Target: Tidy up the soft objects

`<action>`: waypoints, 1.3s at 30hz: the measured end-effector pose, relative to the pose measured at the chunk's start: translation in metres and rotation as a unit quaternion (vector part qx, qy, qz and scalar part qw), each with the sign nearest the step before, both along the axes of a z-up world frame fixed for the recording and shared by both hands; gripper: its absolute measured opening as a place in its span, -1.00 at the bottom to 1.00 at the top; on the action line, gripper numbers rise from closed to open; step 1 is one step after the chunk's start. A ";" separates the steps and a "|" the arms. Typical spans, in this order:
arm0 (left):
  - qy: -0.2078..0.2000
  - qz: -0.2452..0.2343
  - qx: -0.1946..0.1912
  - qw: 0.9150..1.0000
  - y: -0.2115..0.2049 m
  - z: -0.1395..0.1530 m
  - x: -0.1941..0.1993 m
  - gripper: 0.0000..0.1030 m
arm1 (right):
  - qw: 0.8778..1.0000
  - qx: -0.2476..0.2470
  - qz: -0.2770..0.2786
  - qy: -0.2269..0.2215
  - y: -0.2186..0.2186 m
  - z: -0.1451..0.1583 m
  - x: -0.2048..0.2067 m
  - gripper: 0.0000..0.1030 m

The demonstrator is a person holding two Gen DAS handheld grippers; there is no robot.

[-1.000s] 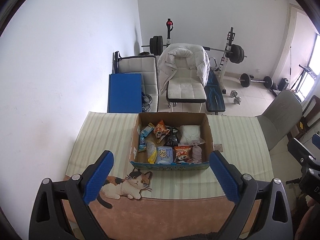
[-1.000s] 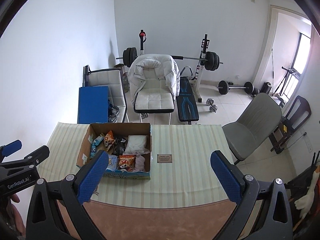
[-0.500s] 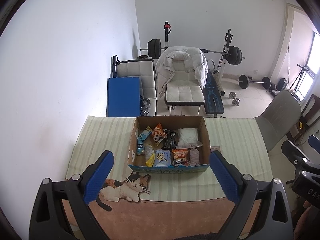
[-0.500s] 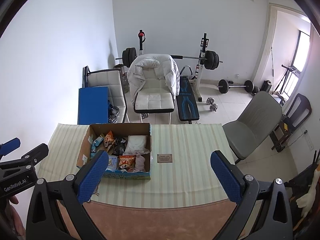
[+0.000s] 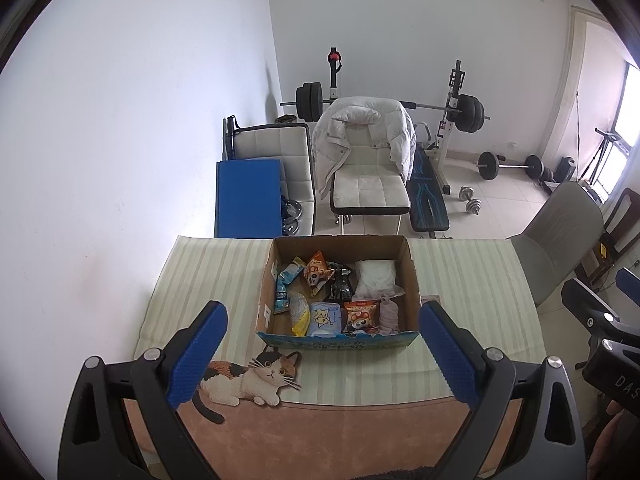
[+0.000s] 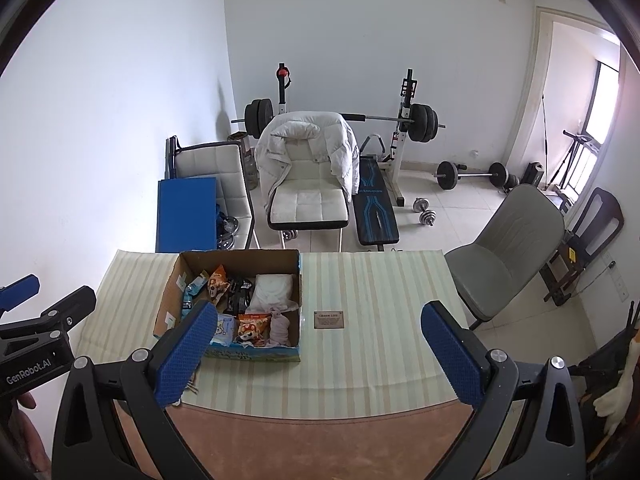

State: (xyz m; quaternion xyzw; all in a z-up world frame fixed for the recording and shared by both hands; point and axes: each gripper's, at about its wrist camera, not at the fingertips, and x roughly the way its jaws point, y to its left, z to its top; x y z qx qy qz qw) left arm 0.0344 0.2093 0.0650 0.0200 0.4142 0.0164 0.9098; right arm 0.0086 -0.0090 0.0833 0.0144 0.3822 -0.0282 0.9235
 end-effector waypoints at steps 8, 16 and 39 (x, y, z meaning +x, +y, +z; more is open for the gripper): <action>0.000 0.001 -0.001 1.000 0.000 0.002 0.000 0.91 | 1.000 0.003 0.001 0.003 0.003 0.000 -0.003 1.00; 0.000 0.004 -0.007 1.000 -0.002 0.004 -0.001 0.91 | 1.000 0.002 0.000 0.000 0.003 0.003 -0.005 1.00; -0.003 0.007 -0.005 1.000 -0.019 0.006 -0.011 0.91 | 1.000 0.000 -0.003 -0.008 0.003 0.013 -0.008 1.00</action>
